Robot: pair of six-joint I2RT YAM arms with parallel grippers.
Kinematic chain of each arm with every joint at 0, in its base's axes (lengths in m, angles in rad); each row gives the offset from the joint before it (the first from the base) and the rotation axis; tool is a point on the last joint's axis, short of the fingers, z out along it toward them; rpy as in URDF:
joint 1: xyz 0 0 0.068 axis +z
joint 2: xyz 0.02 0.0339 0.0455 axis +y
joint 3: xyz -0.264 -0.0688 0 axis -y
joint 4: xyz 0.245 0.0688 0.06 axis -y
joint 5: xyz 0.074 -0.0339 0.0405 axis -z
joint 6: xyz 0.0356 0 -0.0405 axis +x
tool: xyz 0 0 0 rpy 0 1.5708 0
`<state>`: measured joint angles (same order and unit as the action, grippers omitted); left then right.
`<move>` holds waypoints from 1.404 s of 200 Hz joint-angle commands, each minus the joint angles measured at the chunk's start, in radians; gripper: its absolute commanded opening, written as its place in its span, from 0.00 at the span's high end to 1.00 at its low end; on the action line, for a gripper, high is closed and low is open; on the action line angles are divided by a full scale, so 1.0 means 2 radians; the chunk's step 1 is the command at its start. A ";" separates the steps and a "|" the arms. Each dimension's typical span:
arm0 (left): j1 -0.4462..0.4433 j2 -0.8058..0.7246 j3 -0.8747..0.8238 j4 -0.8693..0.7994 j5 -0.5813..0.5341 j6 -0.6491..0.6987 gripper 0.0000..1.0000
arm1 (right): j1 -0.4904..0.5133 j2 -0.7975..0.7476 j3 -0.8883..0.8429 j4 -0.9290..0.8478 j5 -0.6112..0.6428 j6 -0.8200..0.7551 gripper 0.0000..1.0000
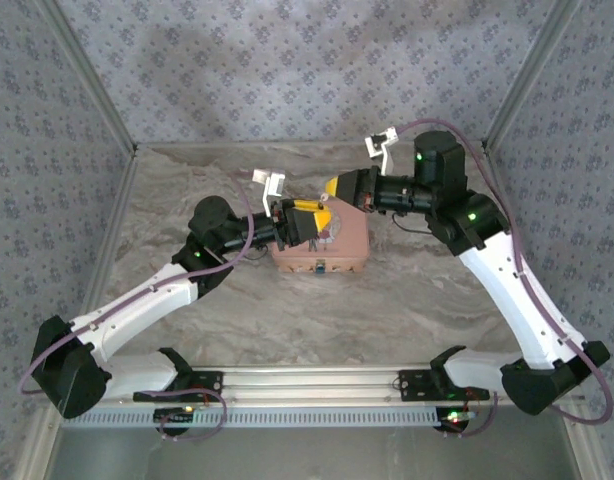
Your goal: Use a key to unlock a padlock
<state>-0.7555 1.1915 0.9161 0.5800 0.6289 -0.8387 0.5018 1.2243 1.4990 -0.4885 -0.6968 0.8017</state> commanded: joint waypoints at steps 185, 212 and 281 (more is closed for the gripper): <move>-0.003 -0.010 0.003 -0.011 -0.006 0.016 1.00 | -0.018 -0.026 -0.016 0.023 -0.014 0.010 1.00; -0.003 -0.013 0.012 -0.038 -0.007 0.028 1.00 | -0.024 -0.031 -0.024 0.014 -0.023 0.008 1.00; 0.001 0.052 0.161 -0.385 0.034 0.124 1.00 | -0.141 -0.106 -0.141 -0.054 -0.045 -0.075 0.75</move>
<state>-0.7547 1.2411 1.1393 0.1078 0.6323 -0.6876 0.2867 1.0691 1.2839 -0.5156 -0.7490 0.7387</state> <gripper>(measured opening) 0.042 0.231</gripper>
